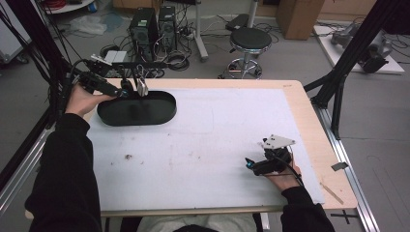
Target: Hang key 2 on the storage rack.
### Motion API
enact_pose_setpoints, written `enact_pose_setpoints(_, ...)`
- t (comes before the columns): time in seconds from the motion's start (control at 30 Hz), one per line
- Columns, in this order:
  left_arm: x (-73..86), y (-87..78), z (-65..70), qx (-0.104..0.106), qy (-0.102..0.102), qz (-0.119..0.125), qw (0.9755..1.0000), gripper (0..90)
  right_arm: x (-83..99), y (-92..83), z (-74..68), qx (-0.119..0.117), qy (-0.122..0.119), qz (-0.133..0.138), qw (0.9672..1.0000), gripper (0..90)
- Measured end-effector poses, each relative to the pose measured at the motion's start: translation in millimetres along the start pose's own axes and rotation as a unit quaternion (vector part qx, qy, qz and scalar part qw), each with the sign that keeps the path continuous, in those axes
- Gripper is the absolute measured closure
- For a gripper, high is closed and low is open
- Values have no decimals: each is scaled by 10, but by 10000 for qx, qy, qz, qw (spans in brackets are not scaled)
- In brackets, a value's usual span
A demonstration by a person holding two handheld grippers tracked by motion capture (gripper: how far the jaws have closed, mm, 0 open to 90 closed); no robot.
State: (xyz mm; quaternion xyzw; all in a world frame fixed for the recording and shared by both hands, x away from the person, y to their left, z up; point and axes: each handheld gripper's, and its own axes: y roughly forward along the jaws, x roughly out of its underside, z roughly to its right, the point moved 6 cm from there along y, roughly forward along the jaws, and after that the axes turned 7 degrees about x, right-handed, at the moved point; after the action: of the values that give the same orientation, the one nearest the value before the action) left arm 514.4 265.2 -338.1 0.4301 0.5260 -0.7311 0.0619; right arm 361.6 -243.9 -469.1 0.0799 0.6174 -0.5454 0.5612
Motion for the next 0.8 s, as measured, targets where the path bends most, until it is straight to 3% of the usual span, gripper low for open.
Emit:
enact_pose_setpoints(0.2, -4, -133, 100, 174, 26, 501, 9986, 17, -4, -8, 2, 16, 6, 9, 10000, 7)
enact_pose_setpoints(0.47, 232, -117, 190, 317, 134, 500, 9982, 17, -5, -16, 10, 32, 15, 28, 10000, 7)
enact_pose_setpoints(0.67, 349, -129, 365, 394, 417, 580, 9967, 17, -7, -20, 9, 35, 33, 32, 10000, 7)
enact_pose_setpoints(0.8, 414, -135, 427, 422, 496, 615, 9960, 17, -12, -26, 13, 51, 26, 52, 10000, 7)
